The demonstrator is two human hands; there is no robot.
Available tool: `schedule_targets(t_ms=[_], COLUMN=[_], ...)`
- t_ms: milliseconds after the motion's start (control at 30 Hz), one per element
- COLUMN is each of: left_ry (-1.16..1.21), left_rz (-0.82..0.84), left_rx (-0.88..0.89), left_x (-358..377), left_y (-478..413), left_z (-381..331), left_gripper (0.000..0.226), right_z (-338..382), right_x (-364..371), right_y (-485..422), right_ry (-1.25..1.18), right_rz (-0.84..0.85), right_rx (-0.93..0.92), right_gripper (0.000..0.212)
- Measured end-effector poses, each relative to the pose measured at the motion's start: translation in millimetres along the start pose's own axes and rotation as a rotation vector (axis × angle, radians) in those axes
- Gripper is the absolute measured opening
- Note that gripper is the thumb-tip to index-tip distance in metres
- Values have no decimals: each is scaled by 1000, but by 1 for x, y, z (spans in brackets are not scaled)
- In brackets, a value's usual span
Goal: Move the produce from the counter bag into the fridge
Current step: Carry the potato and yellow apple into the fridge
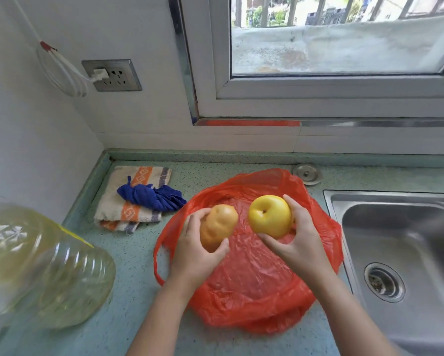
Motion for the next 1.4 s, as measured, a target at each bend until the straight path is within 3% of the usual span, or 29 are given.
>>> schedule_targets(t_ms=[533,700,867,1033,1233,1400], left_ry=[229,290,299,318,352,391], left_rz=[341,480,633,773,899,1003], left_rx=[266,339,421,494,598,679], left_x=[-38,-19,3,27,58,89], left_y=[77,108,131,164,219,293], left_z=[-52,-64,-86,-117,-155,-190], left_gripper=[54,56,60,58,55,51], right_z=[72,78,85,73,69,66], right_x=[-56,-74,-95,-116,-150,-178], right_y=[164,219,267,317,386,468], right_ry=[-34,-24,-21,48,53,128], right_rz=[-451,-578,-699,-865,-1067,-1189], right_rx=[190,289,363,447,471,574], right_gripper=[86,88,74,87,79,86])
Point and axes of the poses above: each hand's wrist, its own y-axis away from the middle knuckle, its own x-axis out of the palm, z = x × y, the point moved 2 cm from there along -y, towards the middle knuckle, and after that the axes turned 8 degrees about y, right-handed, at the moved point
